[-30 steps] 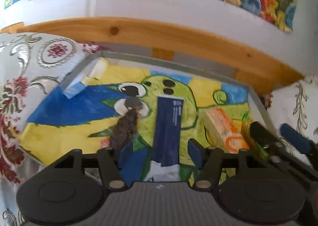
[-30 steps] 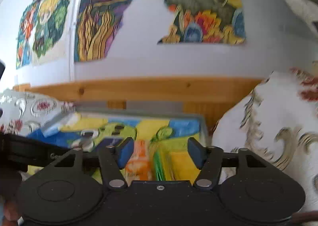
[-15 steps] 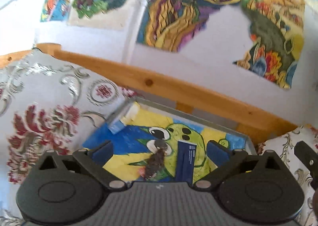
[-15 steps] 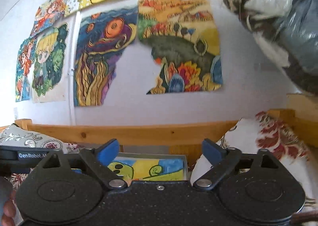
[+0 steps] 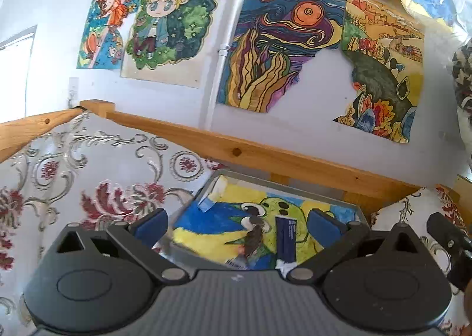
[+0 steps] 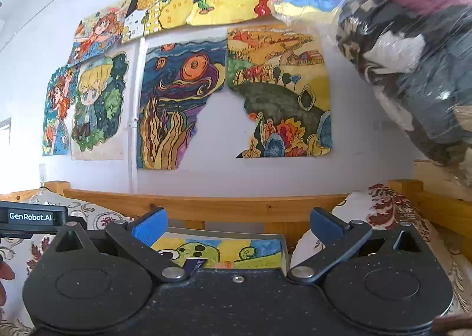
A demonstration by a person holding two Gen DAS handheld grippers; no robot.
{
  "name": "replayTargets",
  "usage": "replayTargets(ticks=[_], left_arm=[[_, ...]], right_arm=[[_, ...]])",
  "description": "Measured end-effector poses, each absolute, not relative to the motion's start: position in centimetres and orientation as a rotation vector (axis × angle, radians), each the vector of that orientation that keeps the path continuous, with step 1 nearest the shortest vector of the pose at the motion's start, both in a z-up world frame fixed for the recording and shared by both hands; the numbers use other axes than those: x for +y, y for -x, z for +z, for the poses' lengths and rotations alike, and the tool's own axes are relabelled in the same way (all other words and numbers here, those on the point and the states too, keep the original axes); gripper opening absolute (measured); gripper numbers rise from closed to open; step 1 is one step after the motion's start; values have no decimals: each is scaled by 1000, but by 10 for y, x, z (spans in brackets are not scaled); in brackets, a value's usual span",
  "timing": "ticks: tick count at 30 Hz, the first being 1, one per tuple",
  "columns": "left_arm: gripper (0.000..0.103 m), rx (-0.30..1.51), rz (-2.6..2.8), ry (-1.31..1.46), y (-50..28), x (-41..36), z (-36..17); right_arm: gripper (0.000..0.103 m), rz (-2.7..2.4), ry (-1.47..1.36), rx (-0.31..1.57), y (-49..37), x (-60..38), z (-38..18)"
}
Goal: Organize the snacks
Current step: 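Open both tools to release the packs into the tray and lift, then move both tools back over the snack pile on the bedspread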
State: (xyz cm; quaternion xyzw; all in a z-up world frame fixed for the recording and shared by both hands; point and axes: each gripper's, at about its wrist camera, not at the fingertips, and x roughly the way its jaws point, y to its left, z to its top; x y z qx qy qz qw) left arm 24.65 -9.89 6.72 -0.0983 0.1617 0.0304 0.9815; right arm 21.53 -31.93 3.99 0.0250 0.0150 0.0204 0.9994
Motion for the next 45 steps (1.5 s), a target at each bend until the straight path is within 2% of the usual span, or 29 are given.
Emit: replayTargets(ticks=[15, 32, 45], left_arm=[[102, 353, 69, 188, -179, -68, 51], [102, 468, 71, 200, -136, -23, 6], [102, 622, 33, 246, -132, 3, -38]], right_arm=[[102, -12, -60, -17, -130, -304, 19], [102, 86, 1, 204, -93, -271, -20], [102, 159, 179, 428, -103, -231, -53]])
